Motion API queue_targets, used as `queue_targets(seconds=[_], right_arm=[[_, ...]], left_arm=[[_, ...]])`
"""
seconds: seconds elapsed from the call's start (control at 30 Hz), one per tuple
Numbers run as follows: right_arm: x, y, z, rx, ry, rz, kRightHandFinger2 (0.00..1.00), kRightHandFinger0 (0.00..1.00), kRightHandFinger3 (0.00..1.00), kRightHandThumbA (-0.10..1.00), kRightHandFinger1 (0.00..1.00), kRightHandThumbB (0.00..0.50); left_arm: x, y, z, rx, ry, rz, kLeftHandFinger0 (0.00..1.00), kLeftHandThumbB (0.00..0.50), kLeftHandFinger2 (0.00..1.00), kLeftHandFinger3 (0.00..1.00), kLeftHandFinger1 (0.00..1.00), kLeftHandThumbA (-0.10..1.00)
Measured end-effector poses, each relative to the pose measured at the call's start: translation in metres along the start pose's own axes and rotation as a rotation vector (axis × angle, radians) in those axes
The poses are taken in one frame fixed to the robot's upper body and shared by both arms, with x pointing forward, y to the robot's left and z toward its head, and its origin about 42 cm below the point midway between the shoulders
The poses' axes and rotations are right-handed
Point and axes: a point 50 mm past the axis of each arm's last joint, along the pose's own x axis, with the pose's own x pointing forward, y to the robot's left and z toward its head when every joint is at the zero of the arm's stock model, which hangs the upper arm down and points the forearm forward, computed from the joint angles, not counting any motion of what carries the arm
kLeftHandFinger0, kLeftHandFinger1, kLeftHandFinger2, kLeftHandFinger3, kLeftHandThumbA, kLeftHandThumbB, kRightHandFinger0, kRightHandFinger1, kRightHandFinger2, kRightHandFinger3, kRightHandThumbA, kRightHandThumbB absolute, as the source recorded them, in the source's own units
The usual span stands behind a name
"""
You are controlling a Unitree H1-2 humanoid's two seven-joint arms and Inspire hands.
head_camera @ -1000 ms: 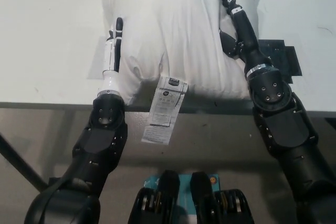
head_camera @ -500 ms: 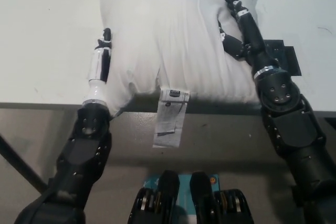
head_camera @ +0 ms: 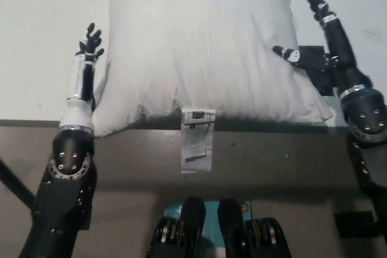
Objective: The robot uses both hands to lift the pillow and then drops it on the table
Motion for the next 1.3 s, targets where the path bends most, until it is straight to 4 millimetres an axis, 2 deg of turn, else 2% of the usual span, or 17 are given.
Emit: queue_targets(seconds=[0.1,0.23,0.27,0.33,0.37,0.4,0.47,0.6,0.63,0.7,0.77,0.87,0.97,1.07,1.17,1.2,1.3], right_arm=[[-0.011,-0.012,0.007,-0.036,-0.038,-0.009,1.0,1.0,1.0,1.0,1.0,0.113],[-0.028,-0.022,0.018,-0.09,-0.089,-0.015,1.0,1.0,1.0,1.0,1.0,0.117],[-0.033,-0.025,0.021,-0.101,-0.102,-0.017,1.0,1.0,1.0,1.0,1.0,0.088],[-0.043,-0.026,0.027,-0.111,-0.123,-0.019,1.0,1.0,1.0,1.0,1.0,0.094],[-0.05,-0.026,0.03,-0.113,-0.135,-0.02,1.0,1.0,1.0,1.0,1.0,0.061],[-0.056,-0.025,0.03,-0.115,-0.138,-0.02,1.0,1.0,1.0,1.0,1.0,0.06],[-0.066,-0.022,0.028,-0.116,-0.133,-0.015,1.0,1.0,1.0,1.0,1.0,0.082],[-0.105,-0.006,0.005,-0.111,-0.058,0.016,1.0,1.0,1.0,1.0,1.0,0.082],[-0.109,-0.004,0.002,-0.109,-0.046,0.02,1.0,1.0,1.0,1.0,1.0,0.051],[-0.117,-0.002,-0.003,-0.111,-0.028,0.028,1.0,1.0,1.0,1.0,1.0,0.039],[-0.138,0.0,-0.017,-0.122,0.014,0.043,1.0,1.0,1.0,1.0,1.0,0.029],[-0.179,0.006,-0.038,-0.122,0.096,0.073,1.0,1.0,1.0,1.0,1.0,0.067],[-0.216,0.007,-0.049,-0.135,0.155,0.098,1.0,1.0,1.0,1.0,1.0,0.07],[-0.233,0.008,-0.053,-0.146,0.175,0.111,1.0,1.0,1.0,1.0,1.0,0.07],[-0.25,0.007,-0.043,-0.158,0.151,0.115,1.0,1.0,1.0,1.0,1.0,0.063],[-0.254,0.008,-0.044,-0.161,0.152,0.118,1.0,1.0,1.0,1.0,1.0,0.051],[-0.266,0.009,-0.05,-0.172,0.179,0.127,1.0,1.0,1.0,1.0,1.0,0.019]], left_arm=[[-0.011,0.012,0.004,0.007,-0.031,0.011,1.0,0.006,1.0,1.0,1.0,1.0],[-0.029,0.027,0.011,0.017,-0.071,0.029,1.0,0.023,1.0,1.0,1.0,1.0],[-0.036,0.031,0.012,0.02,-0.079,0.034,1.0,0.04,1.0,1.0,1.0,1.0],[-0.048,0.033,0.015,0.018,-0.091,0.039,1.0,0.026,1.0,1.0,1.0,1.0],[-0.054,0.033,0.015,0.013,-0.095,0.044,1.0,0.046,1.0,1.0,1.0,1.0],[-0.06,0.033,0.015,0.009,-0.094,0.047,1.0,0.048,1.0,1.0,1.0,1.0],[-0.068,0.031,0.015,0.001,-0.095,0.049,1.0,0.047,1.0,1.0,1.0,1.0],[-0.106,0.022,0.004,-0.029,-0.042,0.06,1.0,0.047,1.0,1.0,1.0,1.0],[-0.111,0.021,0.001,-0.032,-0.03,0.062,1.0,0.027,1.0,1.0,1.0,1.0],[-0.12,0.019,-0.003,-0.037,-0.009,0.06,1.0,0.02,1.0,1.0,1.0,1.0],[-0.14,0.015,-0.008,-0.043,0.023,0.045,1.0,0.026,1.0,1.0,1.0,1.0],[-0.173,0.019,-0.019,-0.039,0.089,0.041,1.0,0.016,1.0,1.0,1.0,1.0],[-0.193,0.023,-0.019,-0.044,0.109,0.036,1.0,0.016,1.0,1.0,1.0,1.0],[-0.201,0.025,-0.018,-0.051,0.118,0.031,1.0,0.031,1.0,1.0,1.0,1.0],[-0.202,0.025,-0.012,-0.056,0.097,0.021,1.0,0.037,1.0,1.0,1.0,1.0],[-0.204,0.025,-0.013,-0.05,0.101,0.02,1.0,0.007,1.0,1.0,1.0,1.0],[-0.212,0.027,-0.016,-0.03,0.122,0.016,1.0,0.0,1.0,1.0,1.0,1.0]])
